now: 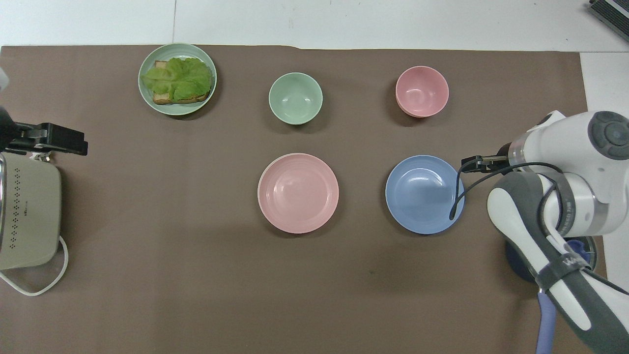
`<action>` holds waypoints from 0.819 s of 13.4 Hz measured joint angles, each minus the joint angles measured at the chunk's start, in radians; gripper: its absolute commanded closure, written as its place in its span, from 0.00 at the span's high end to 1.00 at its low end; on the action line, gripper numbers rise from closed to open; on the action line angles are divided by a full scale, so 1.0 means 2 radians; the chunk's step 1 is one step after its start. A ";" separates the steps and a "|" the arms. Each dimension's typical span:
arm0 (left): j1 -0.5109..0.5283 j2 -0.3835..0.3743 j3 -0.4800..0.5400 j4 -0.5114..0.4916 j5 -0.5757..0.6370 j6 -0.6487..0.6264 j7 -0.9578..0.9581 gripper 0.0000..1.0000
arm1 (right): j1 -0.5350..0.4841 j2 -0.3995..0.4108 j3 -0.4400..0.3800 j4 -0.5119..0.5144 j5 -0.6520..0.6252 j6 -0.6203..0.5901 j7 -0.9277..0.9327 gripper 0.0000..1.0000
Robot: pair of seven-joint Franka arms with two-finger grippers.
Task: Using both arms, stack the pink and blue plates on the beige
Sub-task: 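Reach the right gripper to the blue plate rim and grasp it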
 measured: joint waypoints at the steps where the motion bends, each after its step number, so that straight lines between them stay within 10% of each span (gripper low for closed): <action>1: 0.000 0.000 0.000 0.000 0.000 0.000 0.000 1.00 | 0.002 0.006 0.000 -0.013 0.000 0.014 0.000 1.00; 6: 0.000 0.000 0.000 0.000 0.000 0.000 0.000 1.00 | 0.006 0.018 0.000 -0.055 0.009 0.051 -0.001 0.94; 11: 0.000 0.000 0.000 0.000 0.000 -0.001 0.000 1.00 | 0.006 0.019 0.000 -0.064 0.045 0.055 -0.016 0.31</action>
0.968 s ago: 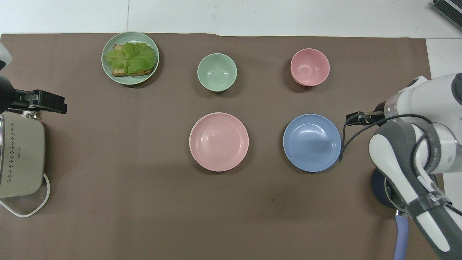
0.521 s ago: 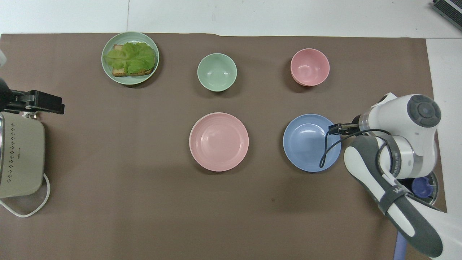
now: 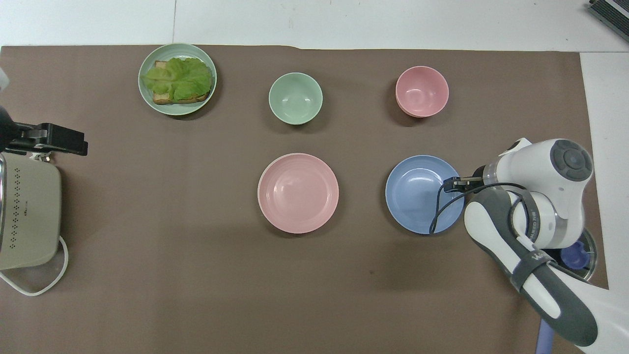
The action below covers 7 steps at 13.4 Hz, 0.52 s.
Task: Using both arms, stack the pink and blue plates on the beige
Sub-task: 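Reach the right gripper to the blue plate rim and grasp it, then carry the blue plate with the right gripper onto the pink plate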
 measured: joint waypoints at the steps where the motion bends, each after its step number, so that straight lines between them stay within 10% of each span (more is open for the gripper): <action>1: 0.000 0.000 0.000 0.000 0.000 0.000 0.000 1.00 | 0.000 0.000 0.000 -0.002 0.002 0.000 0.000 0.08; 7: 0.000 0.000 0.000 0.000 0.000 0.000 0.000 1.00 | -0.010 -0.010 -0.002 0.003 0.054 0.000 -0.021 0.00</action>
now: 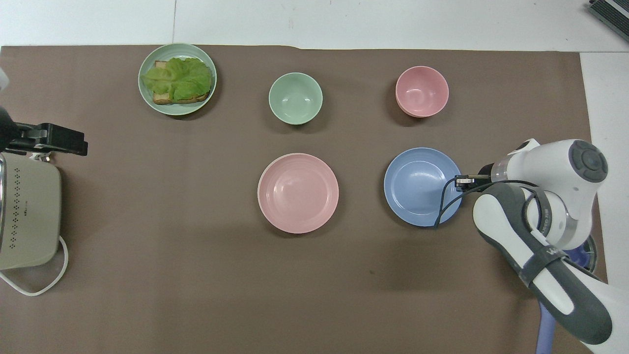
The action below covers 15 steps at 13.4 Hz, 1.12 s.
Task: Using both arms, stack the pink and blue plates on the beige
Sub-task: 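Carry the blue plate with the right gripper onto the pink plate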
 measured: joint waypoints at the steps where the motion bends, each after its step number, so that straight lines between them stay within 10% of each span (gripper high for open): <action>1: 0.000 0.000 0.000 0.000 0.000 0.000 0.000 1.00 | 0.000 -0.006 0.000 0.003 0.000 -0.001 0.000 0.00; 15: 0.000 0.000 0.000 0.000 0.000 0.000 0.000 1.00 | 0.092 -0.034 0.027 0.117 0.034 -0.069 0.125 0.00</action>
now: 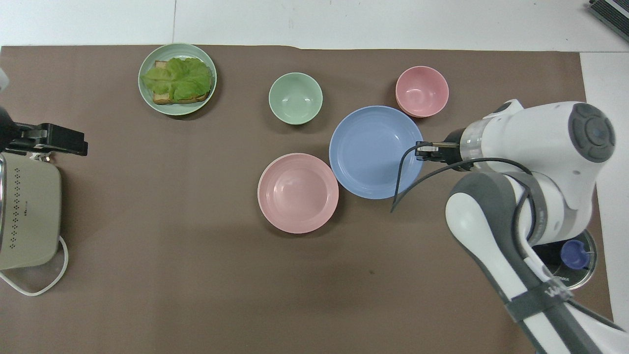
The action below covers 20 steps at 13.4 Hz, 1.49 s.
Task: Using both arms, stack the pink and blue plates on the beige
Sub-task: 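Carry the blue plate with the right gripper onto the pink plate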
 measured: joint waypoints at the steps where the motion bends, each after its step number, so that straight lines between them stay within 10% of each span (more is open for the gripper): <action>1: 0.000 0.000 0.000 0.000 0.000 0.000 0.000 1.00 | 0.016 0.002 0.000 0.001 0.000 0.003 0.024 0.00; 8: 0.000 0.000 0.000 0.000 0.000 0.000 0.000 1.00 | 0.115 0.056 0.002 0.010 0.000 0.089 0.176 0.00; 20: 0.000 0.000 0.000 0.000 0.000 0.000 0.000 1.00 | 0.134 0.073 0.002 -0.044 0.000 0.084 0.184 0.00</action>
